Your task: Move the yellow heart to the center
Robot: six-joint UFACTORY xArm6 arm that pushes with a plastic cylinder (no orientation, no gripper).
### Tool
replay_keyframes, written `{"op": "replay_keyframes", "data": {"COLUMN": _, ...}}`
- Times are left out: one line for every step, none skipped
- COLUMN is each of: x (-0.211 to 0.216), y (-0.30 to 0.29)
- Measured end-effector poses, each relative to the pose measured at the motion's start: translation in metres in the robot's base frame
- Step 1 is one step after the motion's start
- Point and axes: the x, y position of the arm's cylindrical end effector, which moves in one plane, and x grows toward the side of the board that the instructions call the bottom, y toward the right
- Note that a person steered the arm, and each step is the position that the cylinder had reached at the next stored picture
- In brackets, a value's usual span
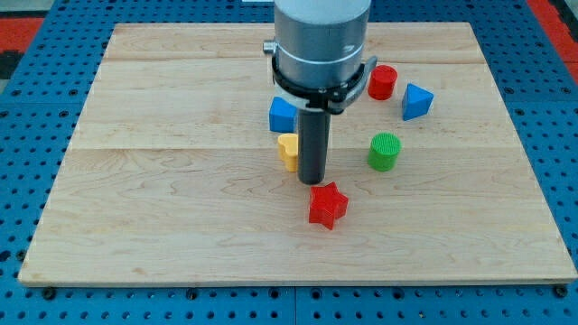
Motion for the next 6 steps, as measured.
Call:
{"op": "replay_keyframes", "data": {"x": 0.006, "y": -0.019}}
{"op": "replay_keyframes", "data": {"x": -0.002, "y": -0.032}}
{"op": "replay_keyframes", "data": {"x": -0.012, "y": -0.033}}
{"op": "replay_keyframes", "data": {"x": -0.024, "y": -0.029}}
{"op": "replay_keyframes", "data": {"x": -0.034, "y": -0.024}}
{"op": "replay_keyframes", "data": {"x": -0.035, "y": -0.012}}
